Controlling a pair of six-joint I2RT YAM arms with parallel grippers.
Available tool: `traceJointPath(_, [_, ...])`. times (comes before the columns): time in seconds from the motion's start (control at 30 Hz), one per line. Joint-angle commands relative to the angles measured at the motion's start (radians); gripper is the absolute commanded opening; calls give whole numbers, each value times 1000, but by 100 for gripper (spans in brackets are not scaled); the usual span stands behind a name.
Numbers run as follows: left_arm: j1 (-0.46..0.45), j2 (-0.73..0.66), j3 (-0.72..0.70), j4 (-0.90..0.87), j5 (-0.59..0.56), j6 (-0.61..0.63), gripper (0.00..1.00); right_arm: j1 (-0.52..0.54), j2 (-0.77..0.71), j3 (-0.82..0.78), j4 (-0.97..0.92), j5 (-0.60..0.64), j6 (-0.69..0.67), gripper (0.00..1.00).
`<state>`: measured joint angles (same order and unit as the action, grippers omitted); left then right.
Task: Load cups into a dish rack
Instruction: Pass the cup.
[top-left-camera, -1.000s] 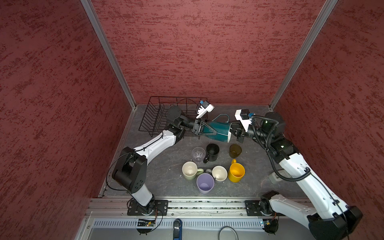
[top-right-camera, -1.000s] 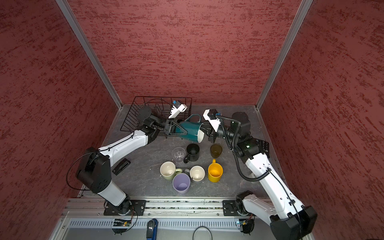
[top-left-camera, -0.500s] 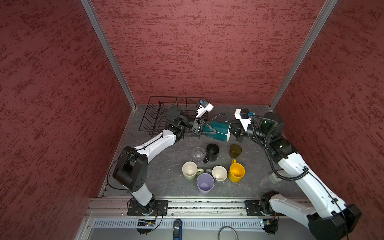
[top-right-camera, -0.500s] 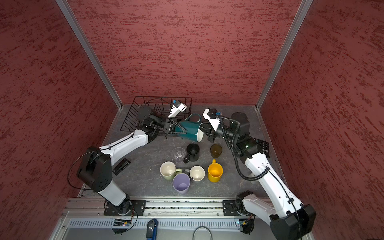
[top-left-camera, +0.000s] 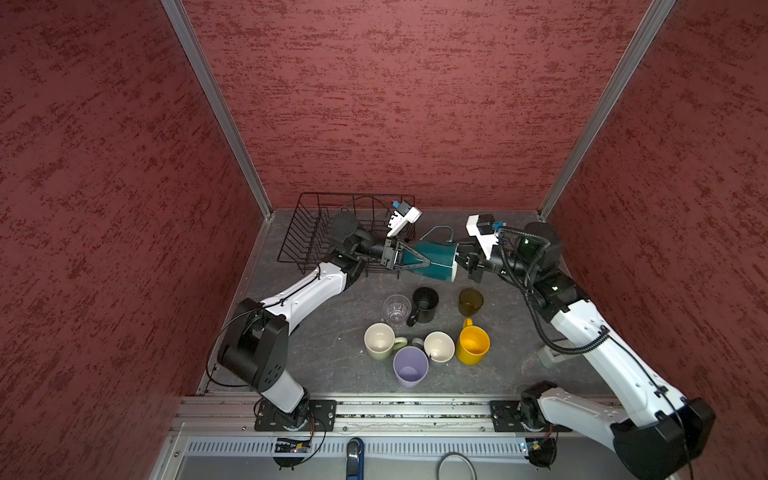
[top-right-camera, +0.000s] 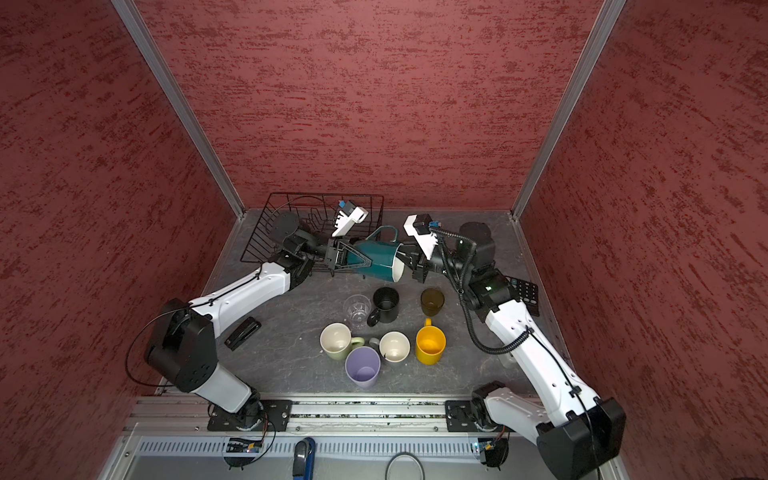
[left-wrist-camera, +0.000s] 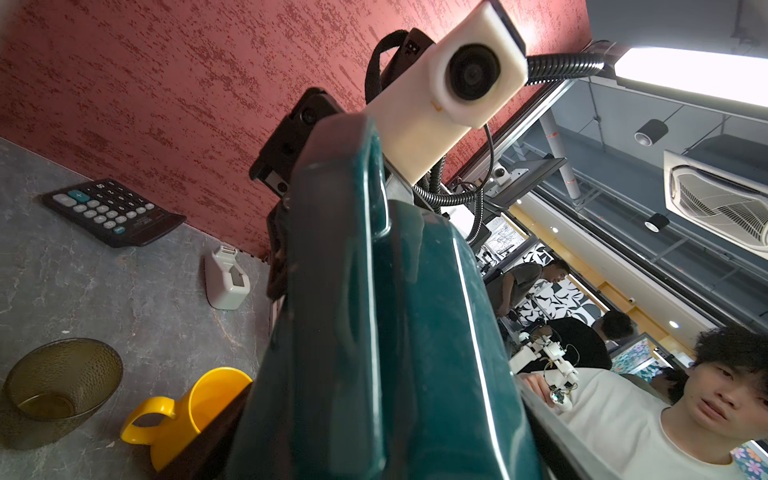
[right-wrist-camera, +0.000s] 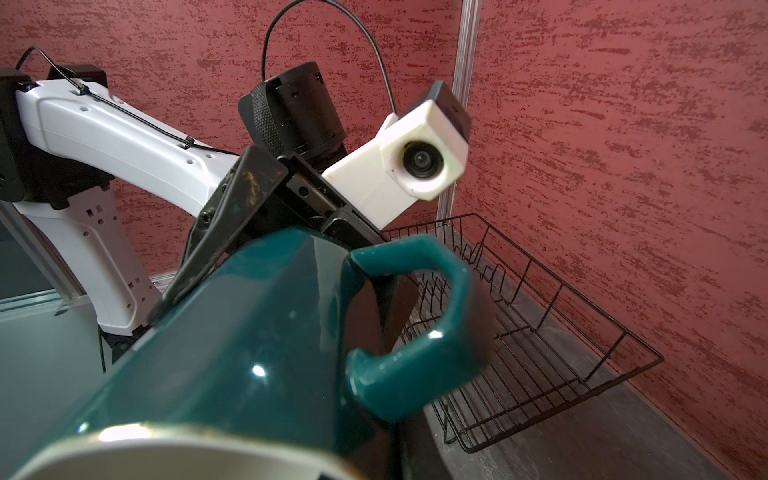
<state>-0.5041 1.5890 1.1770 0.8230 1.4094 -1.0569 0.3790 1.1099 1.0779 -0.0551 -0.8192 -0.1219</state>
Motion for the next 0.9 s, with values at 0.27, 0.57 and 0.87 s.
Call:
traceJointPath(0.27, [5,-69,-55,86,-89,178,94,5,5,16,38,-36,122,0])
traceJointPath(0.57, [12,-55,-41,99,-96,160,77,7,2,9,23,-49,117,0])
traceJointPath(0.87, [18,-26,-28,128,-93,100,41,8,10,10,17,-24,120,0])
